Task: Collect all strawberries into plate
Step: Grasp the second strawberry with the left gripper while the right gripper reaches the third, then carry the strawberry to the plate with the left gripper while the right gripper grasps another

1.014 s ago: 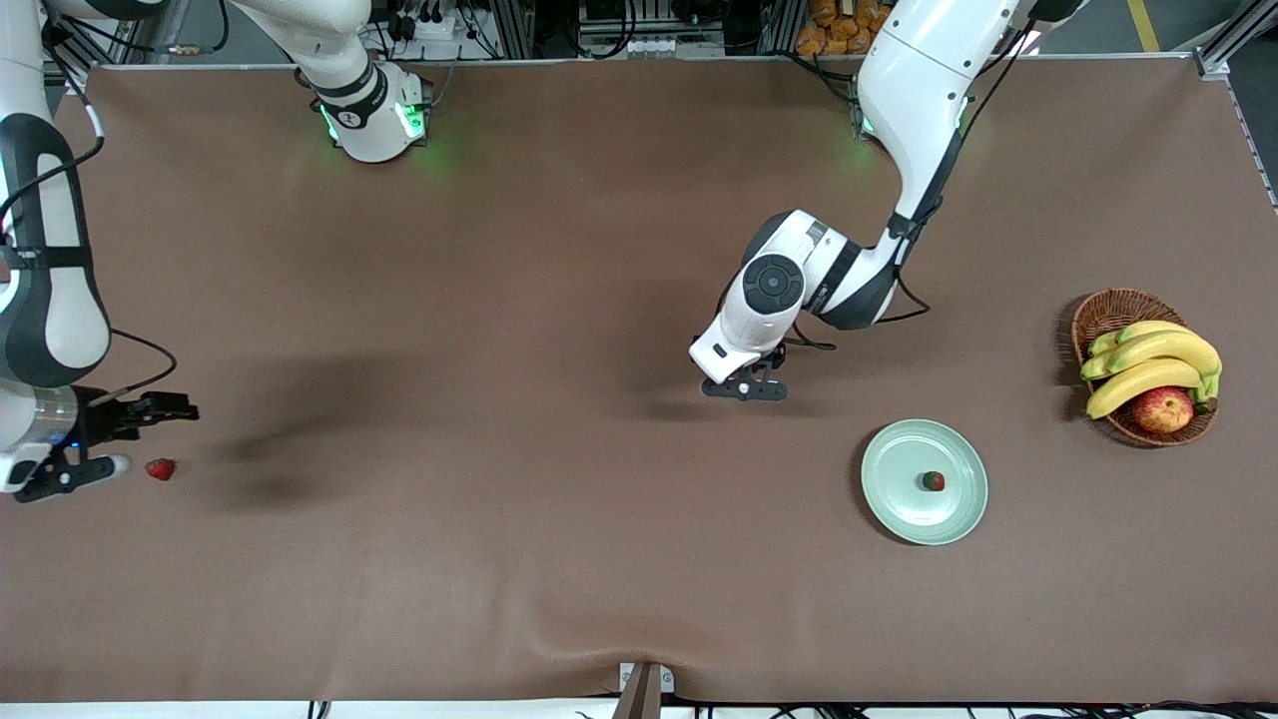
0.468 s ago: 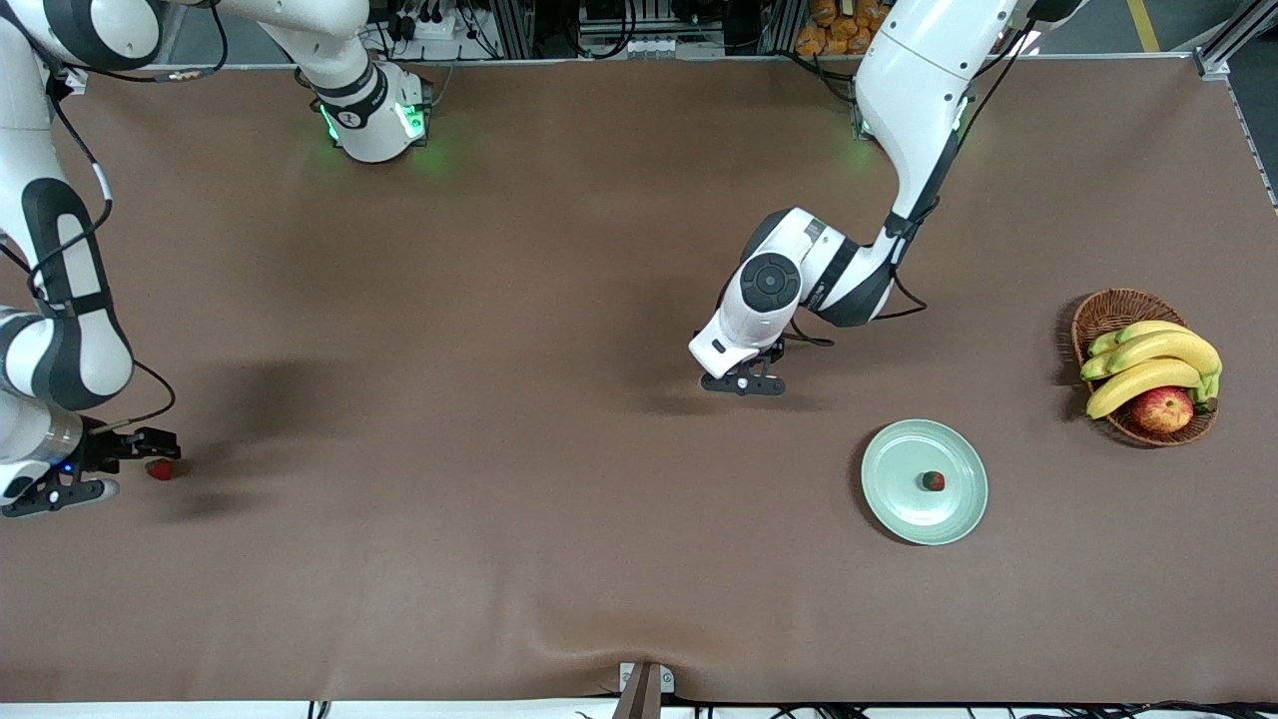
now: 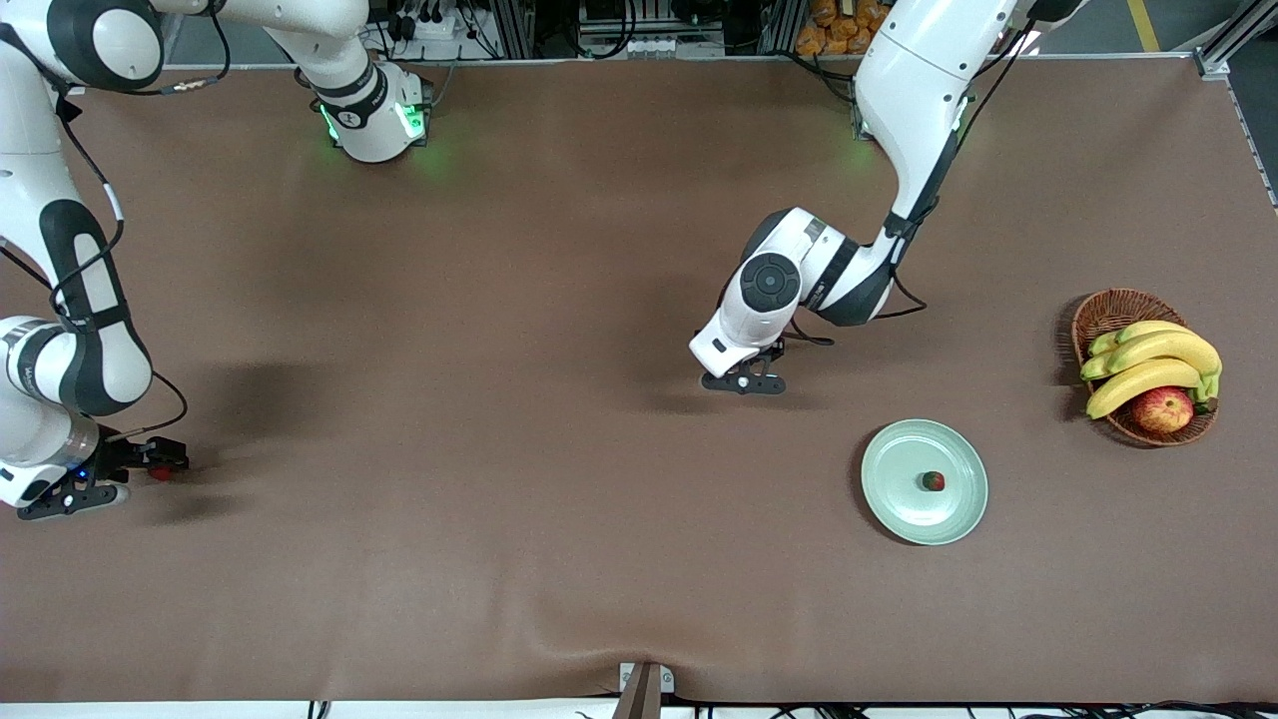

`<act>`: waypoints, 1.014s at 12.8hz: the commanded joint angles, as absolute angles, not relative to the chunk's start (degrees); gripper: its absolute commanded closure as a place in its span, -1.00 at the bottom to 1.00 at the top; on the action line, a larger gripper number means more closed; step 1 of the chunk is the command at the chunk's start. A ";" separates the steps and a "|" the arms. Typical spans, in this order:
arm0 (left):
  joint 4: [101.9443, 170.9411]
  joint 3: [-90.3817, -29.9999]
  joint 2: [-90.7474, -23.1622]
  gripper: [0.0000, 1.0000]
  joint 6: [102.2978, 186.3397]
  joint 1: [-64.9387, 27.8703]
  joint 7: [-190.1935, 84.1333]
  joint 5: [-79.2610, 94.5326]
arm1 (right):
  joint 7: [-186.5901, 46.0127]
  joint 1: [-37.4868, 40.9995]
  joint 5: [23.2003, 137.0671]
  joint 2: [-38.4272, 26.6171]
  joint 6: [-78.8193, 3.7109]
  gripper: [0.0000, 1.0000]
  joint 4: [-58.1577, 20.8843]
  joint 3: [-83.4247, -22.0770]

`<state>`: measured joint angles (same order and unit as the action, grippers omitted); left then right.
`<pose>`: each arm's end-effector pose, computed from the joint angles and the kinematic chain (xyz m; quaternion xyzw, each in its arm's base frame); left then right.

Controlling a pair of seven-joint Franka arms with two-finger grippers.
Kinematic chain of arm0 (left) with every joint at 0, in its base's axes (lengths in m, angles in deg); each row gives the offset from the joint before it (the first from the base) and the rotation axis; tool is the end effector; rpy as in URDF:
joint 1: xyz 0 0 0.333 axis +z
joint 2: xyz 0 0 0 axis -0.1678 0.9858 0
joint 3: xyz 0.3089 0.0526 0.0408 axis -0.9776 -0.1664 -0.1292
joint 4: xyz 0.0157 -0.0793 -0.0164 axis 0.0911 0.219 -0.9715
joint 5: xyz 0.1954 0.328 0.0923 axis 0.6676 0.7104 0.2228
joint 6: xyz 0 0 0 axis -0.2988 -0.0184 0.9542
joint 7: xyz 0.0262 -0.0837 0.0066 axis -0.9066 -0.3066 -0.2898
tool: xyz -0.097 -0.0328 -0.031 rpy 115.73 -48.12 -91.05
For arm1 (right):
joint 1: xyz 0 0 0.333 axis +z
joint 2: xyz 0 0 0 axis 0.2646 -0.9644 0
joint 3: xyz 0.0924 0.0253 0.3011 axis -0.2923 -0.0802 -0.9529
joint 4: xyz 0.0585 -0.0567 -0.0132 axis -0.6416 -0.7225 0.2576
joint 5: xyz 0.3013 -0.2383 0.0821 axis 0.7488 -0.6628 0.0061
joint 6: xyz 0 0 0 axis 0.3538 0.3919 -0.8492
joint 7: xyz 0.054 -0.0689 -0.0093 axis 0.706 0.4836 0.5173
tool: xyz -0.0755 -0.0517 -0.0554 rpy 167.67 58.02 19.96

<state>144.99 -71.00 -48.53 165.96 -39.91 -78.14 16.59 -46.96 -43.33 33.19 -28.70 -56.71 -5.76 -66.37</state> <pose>0.4989 -0.3813 0.1867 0.9980 -0.0431 -0.0447 0.0138 0.6691 -0.2622 0.1953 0.9934 0.1109 0.0178 0.0219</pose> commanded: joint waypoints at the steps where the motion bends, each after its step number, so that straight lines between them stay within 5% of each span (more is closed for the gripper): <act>1: 146.42 -70.96 -49.79 -0.20 166.64 -40.07 -79.54 18.03 | -47.20 -45.05 31.86 -29.72 -57.55 -1.00 -5.13 -67.25; 8: 146.16 -70.96 -49.97 0.55 166.64 -39.90 -79.71 18.03 | -44.22 -46.01 31.95 -30.78 -58.34 -0.91 -5.13 -67.25; 10: 145.63 -71.05 -51.10 0.61 165.85 -39.55 -79.37 18.03 | -43.94 -45.93 31.95 -30.87 -58.34 0.11 -5.13 -67.25; 12: 143.36 -71.13 -51.81 0.68 161.83 -39.11 -78.92 18.03 | -43.94 -45.93 32.04 -30.87 -58.34 0.82 -5.22 -67.25; 13: 141.17 -71.31 -51.99 0.69 159.19 -39.02 -78.92 18.03 | -43.94 -45.67 32.04 -30.78 -58.34 1.00 -5.13 -67.25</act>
